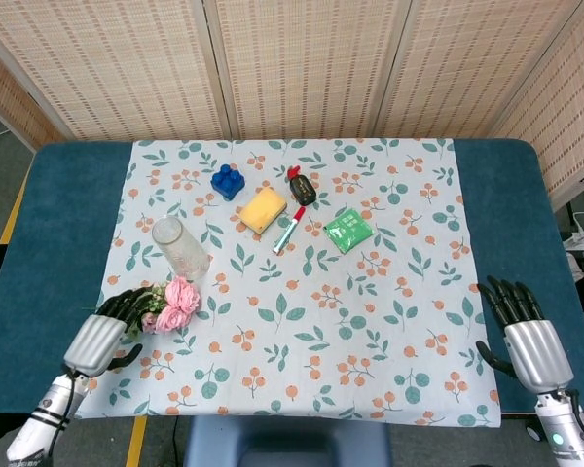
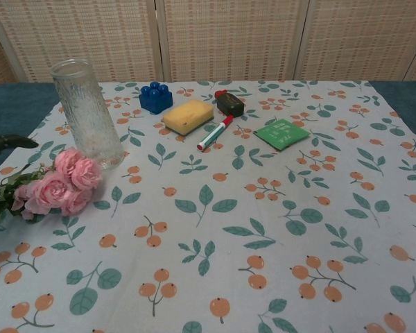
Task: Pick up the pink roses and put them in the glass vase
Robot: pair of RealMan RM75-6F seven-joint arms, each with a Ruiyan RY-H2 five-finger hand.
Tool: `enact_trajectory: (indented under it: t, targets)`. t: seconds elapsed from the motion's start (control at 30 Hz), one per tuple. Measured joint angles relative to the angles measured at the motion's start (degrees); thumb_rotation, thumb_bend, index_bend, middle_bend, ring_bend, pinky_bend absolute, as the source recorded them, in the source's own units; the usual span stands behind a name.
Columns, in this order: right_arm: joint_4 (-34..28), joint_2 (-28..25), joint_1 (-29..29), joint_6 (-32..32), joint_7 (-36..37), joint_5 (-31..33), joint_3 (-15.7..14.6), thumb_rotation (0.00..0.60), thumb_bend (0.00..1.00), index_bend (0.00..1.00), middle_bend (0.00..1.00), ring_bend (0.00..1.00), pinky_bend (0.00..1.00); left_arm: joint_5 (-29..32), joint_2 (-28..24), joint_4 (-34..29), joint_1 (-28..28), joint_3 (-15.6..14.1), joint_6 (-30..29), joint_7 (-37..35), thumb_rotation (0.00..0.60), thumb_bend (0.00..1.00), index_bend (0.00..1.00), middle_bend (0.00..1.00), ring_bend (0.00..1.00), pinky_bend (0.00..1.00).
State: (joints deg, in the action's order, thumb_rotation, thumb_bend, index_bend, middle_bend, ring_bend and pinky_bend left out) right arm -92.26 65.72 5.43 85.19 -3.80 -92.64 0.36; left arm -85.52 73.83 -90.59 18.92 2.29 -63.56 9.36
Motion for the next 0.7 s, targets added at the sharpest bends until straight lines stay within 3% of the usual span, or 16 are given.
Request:
enact_trajectory:
  t: [0.3,0.7]
  targets:
    - [-0.04,-0.09,0.35,-1.12,0.03,0.72,0.05,0.6,0.21,0.0,0.0,0.0,0.0,9.51,6.22,1.02,6.71,3.56,7.15,6.87,0.6,0.36,0.0,0.0,0.0,0.16]
    - [-0.24,-0.15,0.4,-1.48,-0.15,1.31,0.2,0.6,0.21,0.0,0.0,0.0,0.0,17.16,9.16,3.81,9.47,4.36,8.56,14.25,0.6,0.36,0.0,0.0,0.0,0.25]
